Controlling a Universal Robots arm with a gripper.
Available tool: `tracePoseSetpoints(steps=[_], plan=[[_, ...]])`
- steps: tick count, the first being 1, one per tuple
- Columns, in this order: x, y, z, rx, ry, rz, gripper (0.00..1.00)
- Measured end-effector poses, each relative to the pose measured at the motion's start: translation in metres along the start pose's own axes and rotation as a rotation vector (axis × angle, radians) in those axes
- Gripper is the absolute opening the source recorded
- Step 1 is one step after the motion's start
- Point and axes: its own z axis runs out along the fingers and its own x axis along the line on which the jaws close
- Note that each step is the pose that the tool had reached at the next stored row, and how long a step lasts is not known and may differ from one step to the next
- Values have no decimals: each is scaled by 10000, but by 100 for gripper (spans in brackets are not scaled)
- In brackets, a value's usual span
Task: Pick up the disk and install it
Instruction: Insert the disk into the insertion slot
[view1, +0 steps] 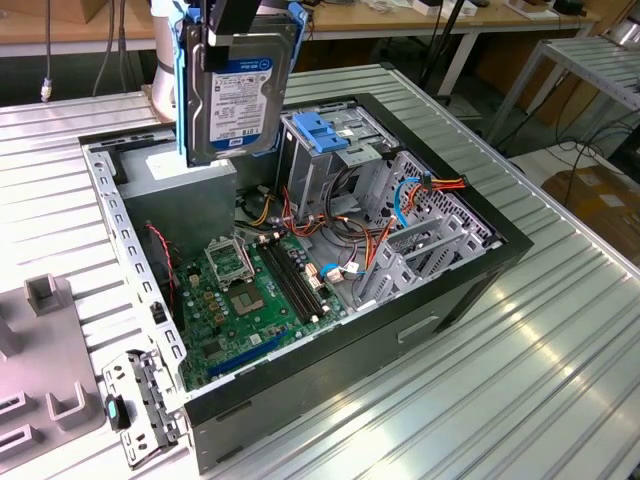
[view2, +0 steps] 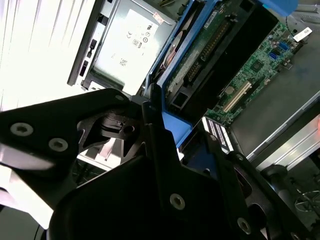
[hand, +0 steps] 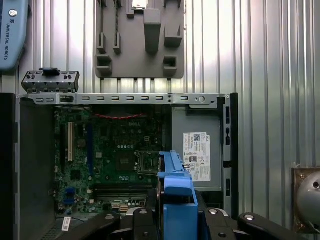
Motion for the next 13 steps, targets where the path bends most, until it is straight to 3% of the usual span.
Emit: tracePoseSetpoints(steps=[13], plan=[[79,-2,-1,0,0,1,37]])
